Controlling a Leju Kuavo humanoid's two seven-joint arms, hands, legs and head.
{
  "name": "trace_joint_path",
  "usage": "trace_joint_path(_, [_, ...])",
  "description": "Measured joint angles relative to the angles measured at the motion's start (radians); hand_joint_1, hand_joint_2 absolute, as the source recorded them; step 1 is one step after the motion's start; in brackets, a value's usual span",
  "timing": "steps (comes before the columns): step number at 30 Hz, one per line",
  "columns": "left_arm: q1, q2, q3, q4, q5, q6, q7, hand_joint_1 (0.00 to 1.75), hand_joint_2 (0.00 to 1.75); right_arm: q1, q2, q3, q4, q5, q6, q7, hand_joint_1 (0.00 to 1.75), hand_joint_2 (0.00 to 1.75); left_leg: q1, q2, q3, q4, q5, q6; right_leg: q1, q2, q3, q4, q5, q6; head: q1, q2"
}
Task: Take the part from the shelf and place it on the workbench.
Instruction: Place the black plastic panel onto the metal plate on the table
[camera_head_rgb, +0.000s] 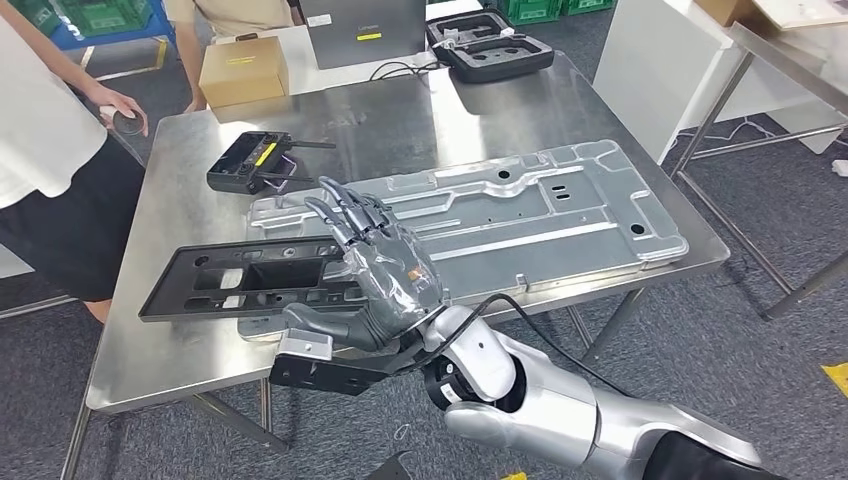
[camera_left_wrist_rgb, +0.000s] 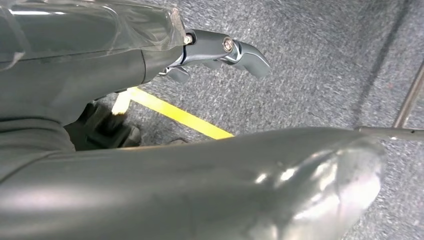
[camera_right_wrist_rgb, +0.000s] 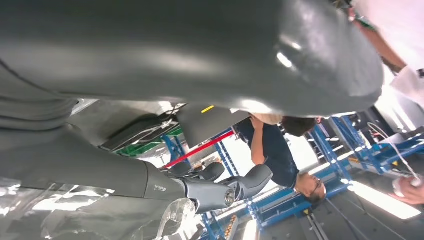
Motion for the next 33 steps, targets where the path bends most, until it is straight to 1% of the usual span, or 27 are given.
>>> trace_joint_path(1, [-0.001, 0.001, 0.002, 0.000, 0.000, 0.001, 0.000, 0.00, 0.00, 0.003, 0.000, -0.002, -0.006, -0.006, -0.005, -0.005, 0.00, 0.00, -0.005, 0.001, 0.039, -0.068, 0.019, 0.012, 0.001, 0.000, -0.001, -0.001, 0.004, 0.002, 0.001, 0.000])
trace_joint_path(2, [-0.002, 0.001, 0.003, 0.000, 0.001, 0.002, 0.000, 0.00, 0.00, 0.007, 0.000, -0.005, -0.011, -0.012, -0.009, -0.010, 0.00, 0.00, -0.011, 0.002, 0.064, -0.116, 0.031, 0.023, 0.000, -0.001, -0.002, -0.002, 0.008, 0.006, 0.002, 0.000])
trace_joint_path(4, [-0.002, 0.004, 0.006, 0.000, 0.002, 0.005, 0.000, 0.00, 0.00, 0.022, 0.000, -0.008, -0.022, -0.028, -0.019, -0.023, 0.00, 0.00, -0.019, 0.004, 0.071, -0.138, 0.041, 0.034, -0.005, -0.005, -0.003, -0.007, 0.017, 0.019, 0.004, 0.000])
trace_joint_path(6, [-0.001, 0.006, 0.007, 0.000, 0.002, 0.006, 0.000, 0.00, 0.00, 0.039, -0.001, -0.013, -0.033, -0.045, -0.027, -0.037, 0.00, 0.00, -0.017, 0.004, 0.073, -0.159, 0.063, 0.036, -0.004, -0.006, -0.006, -0.011, 0.018, 0.033, 0.004, 0.000])
trace_joint_path(7, [-0.001, 0.006, 0.007, 0.000, 0.002, 0.006, 0.000, 0.00, 0.00, 0.047, -0.002, -0.017, -0.039, -0.052, -0.030, -0.042, 0.00, 0.00, -0.014, 0.005, 0.073, -0.172, 0.077, 0.036, -0.003, -0.006, -0.013, 0.005, 0.001, 0.037, 0.005, 0.000])
trace_joint_path(8, [-0.001, 0.006, 0.008, 0.000, 0.002, 0.006, 0.000, 0.00, 0.00, 0.054, -0.002, -0.020, -0.042, -0.058, -0.033, -0.047, 0.00, 0.00, -0.010, 0.006, 0.071, -0.183, 0.090, 0.035, -0.001, -0.005, -0.028, 0.041, -0.032, 0.041, 0.007, 0.000])
trace_joint_path(10, [0.001, 0.006, 0.008, 0.000, 0.002, 0.006, 0.000, 0.00, 0.00, 0.070, -0.004, -0.023, -0.046, -0.070, -0.036, -0.054, 0.00, 0.00, -0.008, 0.008, 0.058, -0.187, 0.105, 0.036, -0.002, -0.005, -0.071, 0.167, -0.118, 0.046, 0.011, 0.000])
trace_joint_path(11, [0.003, 0.006, 0.009, 0.000, 0.002, 0.006, 0.000, 0.00, 0.00, 0.080, -0.005, -0.023, -0.048, -0.076, -0.037, -0.056, 0.00, 0.00, -0.008, 0.009, 0.050, -0.185, 0.110, 0.034, -0.002, -0.005, -0.087, 0.226, -0.147, 0.049, 0.012, 0.000])
trace_joint_path(12, [0.005, 0.006, 0.009, 0.000, 0.002, 0.006, 0.000, 0.00, 0.00, 0.091, -0.007, -0.023, -0.049, -0.083, -0.039, -0.060, 0.00, 0.00, -0.008, 0.009, 0.040, -0.182, 0.116, 0.034, -0.004, -0.005, -0.088, 0.256, -0.158, 0.052, 0.013, 0.000])
trace_joint_path(13, [0.006, 0.006, 0.010, 0.000, 0.002, 0.006, 0.000, 0.00, 0.00, 0.099, -0.008, -0.024, -0.050, -0.090, -0.040, -0.063, 0.00, 0.00, -0.007, 0.009, 0.030, -0.178, 0.121, 0.032, -0.005, -0.005, -0.070, 0.246, -0.150, 0.055, 0.014, 0.000])
trace_joint_path(14, [0.006, 0.006, 0.010, 0.000, 0.002, 0.006, 0.000, 0.00, 0.00, 0.104, -0.009, -0.025, -0.050, -0.097, -0.042, -0.067, 0.00, 0.00, -0.005, 0.009, 0.020, -0.171, 0.124, 0.029, -0.008, -0.006, -0.032, 0.195, -0.127, 0.058, 0.015, 0.000])
trace_joint_path(15, [0.006, 0.005, 0.010, 0.000, 0.002, 0.006, 0.000, 0.00, 0.00, 0.108, -0.010, -0.027, -0.052, -0.102, -0.044, -0.070, 0.00, 0.00, -0.003, 0.009, 0.009, -0.162, 0.126, 0.027, -0.011, -0.007, 0.019, 0.119, -0.106, 0.061, 0.016, 0.000])
trace_joint_path(16, [0.006, 0.006, 0.011, 0.000, 0.001, 0.006, 0.001, 0.00, 0.00, 0.110, -0.010, -0.029, -0.053, -0.107, -0.046, -0.073, 0.00, 0.00, -0.003, 0.008, 0.000, -0.154, 0.128, 0.023, -0.010, -0.005, 0.060, 0.056, -0.086, 0.061, 0.018, 0.000])
trace_joint_path(17, [0.006, 0.006, 0.011, 0.000, 0.000, 0.006, 0.001, 0.00, 0.00, 0.114, -0.011, -0.031, -0.056, -0.111, -0.049, -0.076, 0.00, 0.00, -0.004, 0.008, -0.007, -0.145, 0.129, 0.019, -0.010, -0.003, 0.085, 0.015, -0.073, 0.057, 0.020, 0.000])
trace_joint_path(18, [0.006, 0.007, 0.012, 0.000, -0.002, 0.007, 0.001, 0.00, 0.00, 0.118, -0.011, -0.033, -0.058, -0.114, -0.052, -0.079, 0.00, 0.00, -0.005, 0.007, -0.013, -0.138, 0.131, 0.015, -0.009, 0.000, 0.094, -0.004, -0.071, 0.051, 0.022, 0.000])
trace_joint_path(20, [0.006, 0.007, 0.012, 0.000, -0.004, 0.007, 0.001, 0.00, 0.00, 0.127, -0.012, -0.036, -0.060, -0.117, -0.056, -0.083, 0.00, 0.00, -0.006, 0.006, -0.023, -0.130, 0.139, 0.005, -0.007, 0.003, 0.080, 0.000, -0.063, 0.031, 0.025, 0.000])
trace_joint_path(21, [0.007, 0.008, 0.012, 0.000, -0.005, 0.008, 0.001, 0.00, 0.00, 0.129, -0.012, -0.037, -0.061, -0.118, -0.057, -0.084, 0.00, 0.00, -0.004, 0.005, -0.030, -0.125, 0.136, -0.001, -0.008, 0.003, 0.075, -0.002, -0.061, 0.023, 0.025, 0.000])
trace_joint_path(22, [0.008, 0.008, 0.012, 0.000, -0.005, 0.008, 0.001, 0.00, 0.00, 0.132, -0.012, -0.039, -0.062, -0.119, -0.059, -0.085, 0.00, 0.00, -0.002, 0.005, -0.040, -0.107, 0.118, -0.008, -0.009, 0.002, 0.067, -0.002, -0.053, 0.015, 0.026, 0.000])
trace_joint_path(23, [0.009, 0.008, 0.012, 0.000, -0.006, 0.008, 0.002, 0.00, 0.00, 0.135, -0.012, -0.041, -0.063, -0.121, -0.060, -0.086, 0.00, 0.00, 0.001, 0.005, -0.055, -0.069, 0.083, -0.015, -0.010, 0.001, 0.057, -0.003, -0.044, 0.007, 0.026, 0.000])
trace_joint_path(25, [0.009, 0.008, 0.012, 0.000, -0.007, 0.008, 0.002, 0.00, 0.00, 0.139, -0.012, -0.044, -0.065, -0.123, -0.060, -0.086, 0.00, 0.00, 0.007, 0.005, -0.098, 0.063, -0.015, -0.029, -0.011, 0.001, 0.034, -0.003, -0.026, 0.000, 0.025, 0.000])
trace_joint_path(26, [0.009, 0.008, 0.012, 0.000, -0.008, 0.008, 0.002, 0.00, 0.00, 0.142, -0.012, -0.045, -0.065, -0.124, -0.060, -0.086, 0.00, 0.00, 0.009, 0.005, -0.116, 0.130, -0.051, -0.033, -0.010, 0.001, 0.022, -0.002, -0.018, 0.000, 0.025, 0.000])
trace_joint_path(27, [0.009, 0.008, 0.012, 0.000, -0.008, 0.008, 0.002, 0.00, 0.00, 0.145, -0.012, -0.045, -0.065, -0.125, -0.060, -0.086, 0.00, 0.00, 0.010, 0.005, -0.121, 0.173, -0.068, -0.034, -0.010, 0.001, 0.010, -0.002, -0.009, 0.000, 0.026, 0.000])
trace_joint_path(28, [0.009, 0.008, 0.012, 0.000, -0.008, 0.008, 0.002, 0.00, 0.00, 0.147, -0.012, -0.045, -0.065, -0.125, -0.060, -0.086, 0.00, 0.00, 0.011, 0.005, -0.107, 0.179, -0.064, -0.034, -0.010, 0.001, 0.000, -0.002, -0.001, 0.001, 0.025, 0.000])
trace_joint_path(29, [0.009, 0.008, 0.012, 0.000, -0.008, 0.008, 0.002, 0.00, 0.00, 0.149, -0.012, -0.046, -0.065, -0.126, -0.061, -0.086, 0.00, 0.00, 0.010, 0.005, -0.073, 0.144, -0.045, -0.030, -0.009, 0.001, -0.010, -0.002, 0.007, 0.003, 0.025, 0.000])
trace_joint_path(31, [0.007, 0.008, 0.012, 0.000, -0.008, 0.008, 0.002, 0.00, 0.00, 0.150, -0.012, -0.048, -0.066, -0.126, -0.061, -0.087, 0.00, 0.00, 0.006, 0.004, 0.036, -0.010, -0.005, -0.013, -0.008, 0.001, -0.024, -0.002, 0.023, 0.007, 0.026, 0.000])
trace_joint_path(32, [0.005, 0.008, 0.012, 0.000, -0.009, 0.008, 0.002, 0.00, 0.00, 0.150, -0.012, -0.050, -0.067, -0.126, -0.061, -0.087, 0.00, 0.00, 0.001, 0.004, 0.082, -0.080, 0.005, -0.006, -0.009, 0.001, -0.028, -0.003, 0.030, 0.011, 0.026, 0.000])
trace_joint_path(33, [0.004, 0.008, 0.012, 0.000, -0.009, 0.008, 0.002, 0.00, 0.00, 0.151, -0.011, -0.052, -0.068, -0.127, -0.061, -0.089, 0.00, 0.00, -0.004, 0.004, 0.109, -0.126, 0.008, 0.001, -0.011, 0.001, -0.030, -0.005, 0.038, 0.017, 0.026, 0.000])
